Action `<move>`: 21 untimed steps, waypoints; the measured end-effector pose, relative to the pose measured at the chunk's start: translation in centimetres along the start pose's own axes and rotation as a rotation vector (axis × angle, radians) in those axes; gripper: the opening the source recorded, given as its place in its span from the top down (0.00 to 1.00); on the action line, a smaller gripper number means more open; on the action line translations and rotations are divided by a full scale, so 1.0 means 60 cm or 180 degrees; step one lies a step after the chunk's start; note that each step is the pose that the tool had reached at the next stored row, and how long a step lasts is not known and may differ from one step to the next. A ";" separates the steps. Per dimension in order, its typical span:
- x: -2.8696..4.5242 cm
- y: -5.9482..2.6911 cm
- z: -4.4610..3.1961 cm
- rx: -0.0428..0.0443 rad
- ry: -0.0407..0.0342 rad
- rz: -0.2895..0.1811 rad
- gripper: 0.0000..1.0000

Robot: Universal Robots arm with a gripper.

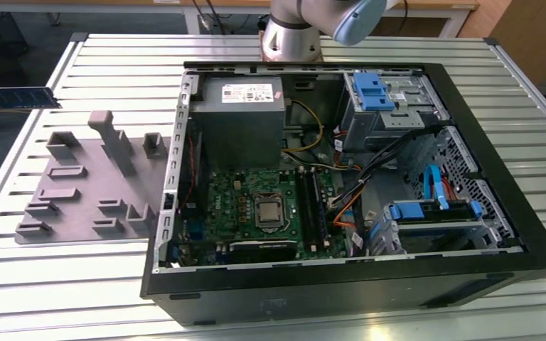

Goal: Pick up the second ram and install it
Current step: 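Pick up the second ram and move it above second insertion slot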

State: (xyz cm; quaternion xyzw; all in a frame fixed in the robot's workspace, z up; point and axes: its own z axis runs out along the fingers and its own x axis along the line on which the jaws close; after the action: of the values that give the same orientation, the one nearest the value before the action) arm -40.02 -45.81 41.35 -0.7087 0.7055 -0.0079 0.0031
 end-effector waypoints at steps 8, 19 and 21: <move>0.000 -0.007 0.000 0.0000 0.0000 0.0000 0.86; 0.000 -0.012 0.000 0.0000 0.0000 0.0000 0.86; 0.000 -0.012 0.000 0.0000 0.0000 0.0000 0.86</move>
State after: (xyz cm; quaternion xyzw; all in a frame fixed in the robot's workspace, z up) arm -39.29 -45.81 41.34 -0.7087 0.7055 -0.0079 0.0031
